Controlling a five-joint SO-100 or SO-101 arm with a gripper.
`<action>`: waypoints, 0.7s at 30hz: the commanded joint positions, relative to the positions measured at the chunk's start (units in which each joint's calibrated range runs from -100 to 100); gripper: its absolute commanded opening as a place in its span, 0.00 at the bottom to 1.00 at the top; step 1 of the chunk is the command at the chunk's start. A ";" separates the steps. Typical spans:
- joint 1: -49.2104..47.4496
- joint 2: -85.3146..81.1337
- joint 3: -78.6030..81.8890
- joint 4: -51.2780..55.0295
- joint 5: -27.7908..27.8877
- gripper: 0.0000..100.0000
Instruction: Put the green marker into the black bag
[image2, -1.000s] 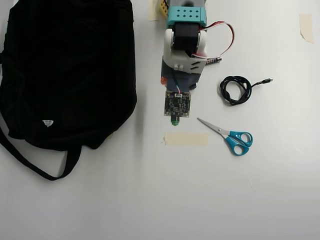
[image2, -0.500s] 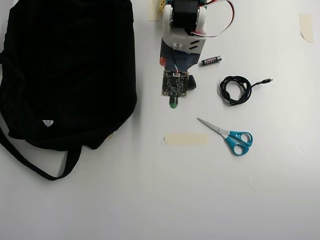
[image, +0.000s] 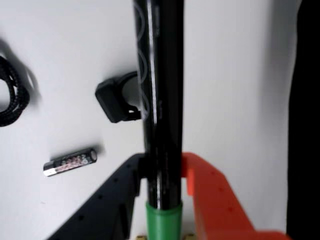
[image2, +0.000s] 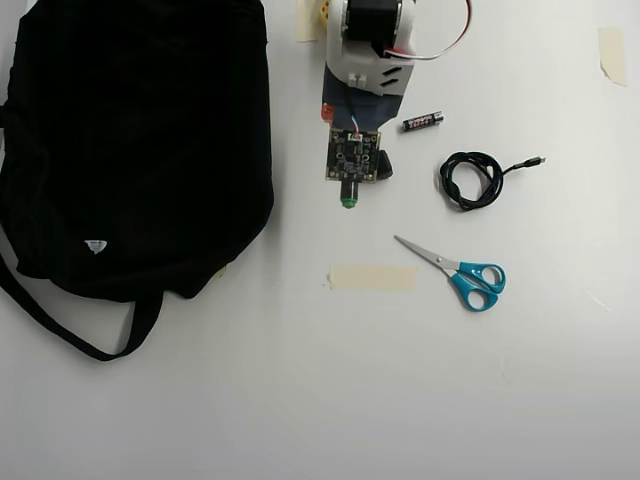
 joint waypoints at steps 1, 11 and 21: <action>-0.26 -2.78 -0.28 -0.35 -0.17 0.02; -0.18 -2.70 -0.28 -0.18 -0.17 0.02; 3.63 -2.70 -0.28 0.34 -0.11 0.02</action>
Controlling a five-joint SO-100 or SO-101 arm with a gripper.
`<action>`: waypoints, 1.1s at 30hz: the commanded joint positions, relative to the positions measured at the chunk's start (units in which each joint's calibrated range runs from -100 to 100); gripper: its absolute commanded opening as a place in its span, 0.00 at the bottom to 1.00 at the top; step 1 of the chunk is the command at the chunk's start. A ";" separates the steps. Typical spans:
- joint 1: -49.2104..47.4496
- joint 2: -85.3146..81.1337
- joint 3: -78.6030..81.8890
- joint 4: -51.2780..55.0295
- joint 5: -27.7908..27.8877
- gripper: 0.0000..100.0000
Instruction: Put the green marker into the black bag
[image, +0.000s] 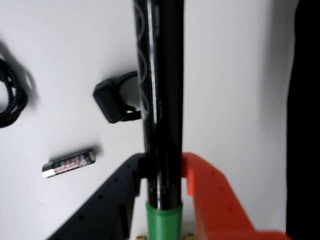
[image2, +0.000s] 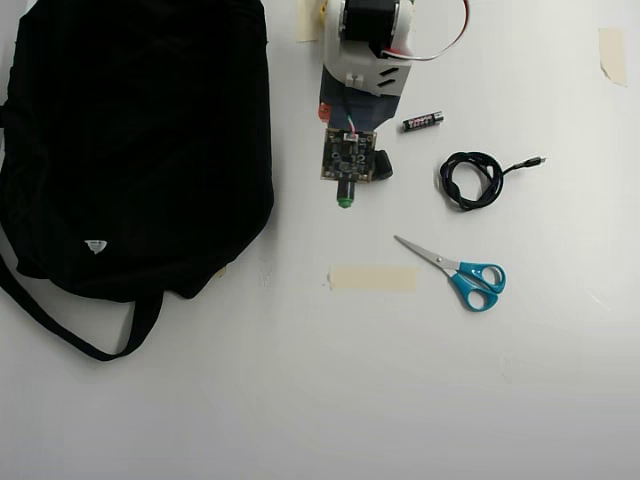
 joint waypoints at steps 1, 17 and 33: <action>2.98 -2.70 -0.28 0.34 -0.11 0.02; 21.76 -1.62 -0.64 -1.64 -0.22 0.02; 39.41 -1.37 -0.19 -10.69 -1.53 0.02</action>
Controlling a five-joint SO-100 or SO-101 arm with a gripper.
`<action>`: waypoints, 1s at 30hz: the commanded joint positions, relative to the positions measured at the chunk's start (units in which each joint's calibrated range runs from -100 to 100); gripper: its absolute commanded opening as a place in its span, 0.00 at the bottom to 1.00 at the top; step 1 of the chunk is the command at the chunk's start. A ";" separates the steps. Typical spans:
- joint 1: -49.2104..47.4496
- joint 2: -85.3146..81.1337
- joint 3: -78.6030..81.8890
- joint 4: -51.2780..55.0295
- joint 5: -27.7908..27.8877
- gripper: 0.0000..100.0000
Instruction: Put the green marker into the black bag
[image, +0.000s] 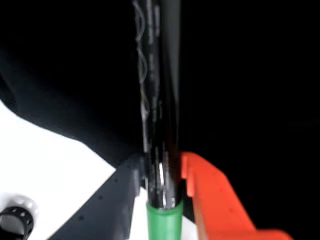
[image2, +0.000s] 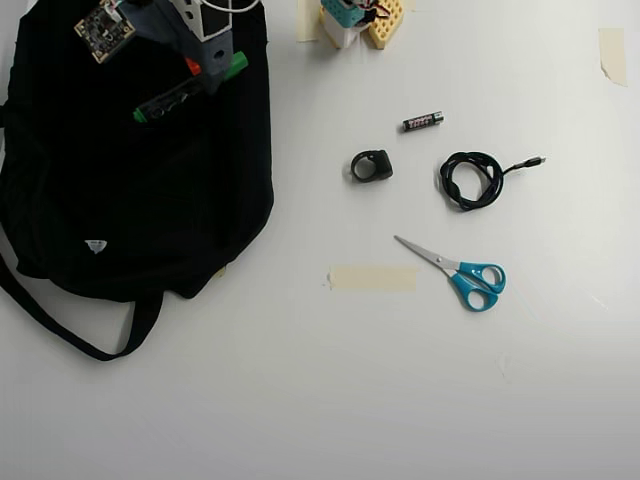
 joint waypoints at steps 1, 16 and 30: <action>2.39 -1.37 -0.19 -1.33 -0.07 0.02; 14.35 9.59 1.34 -22.00 -0.07 0.02; 14.43 12.49 1.52 -25.01 -0.07 0.25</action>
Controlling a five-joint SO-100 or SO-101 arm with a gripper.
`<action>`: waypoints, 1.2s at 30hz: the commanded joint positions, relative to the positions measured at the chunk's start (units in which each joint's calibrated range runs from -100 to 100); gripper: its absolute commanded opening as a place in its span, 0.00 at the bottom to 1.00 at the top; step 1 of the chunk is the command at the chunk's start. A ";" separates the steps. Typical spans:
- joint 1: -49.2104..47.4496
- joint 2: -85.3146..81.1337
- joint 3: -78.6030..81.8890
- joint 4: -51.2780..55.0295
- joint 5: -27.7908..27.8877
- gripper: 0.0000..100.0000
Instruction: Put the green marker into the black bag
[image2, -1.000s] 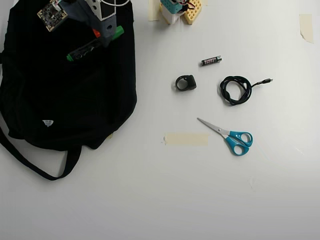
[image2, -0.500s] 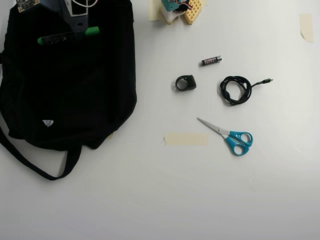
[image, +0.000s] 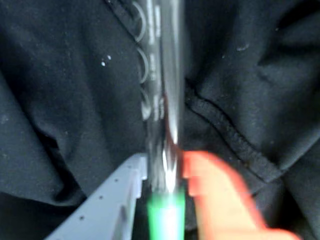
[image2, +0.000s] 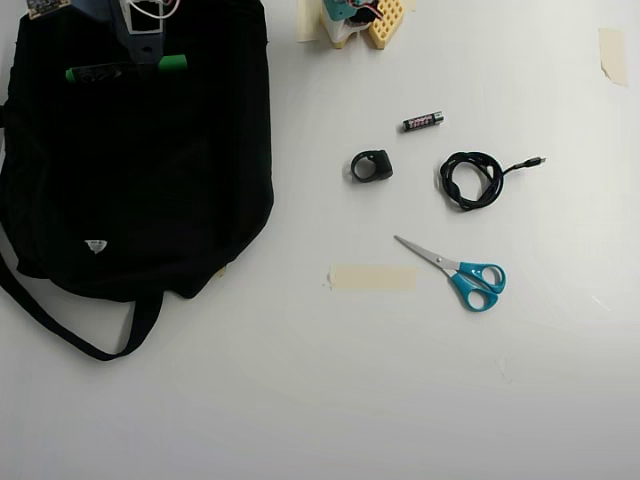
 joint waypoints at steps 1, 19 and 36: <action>-0.56 -0.79 -0.53 -0.71 -0.02 0.28; -0.79 -0.79 -0.35 -0.11 -0.07 0.47; -20.08 -9.34 -1.52 17.20 -5.99 0.02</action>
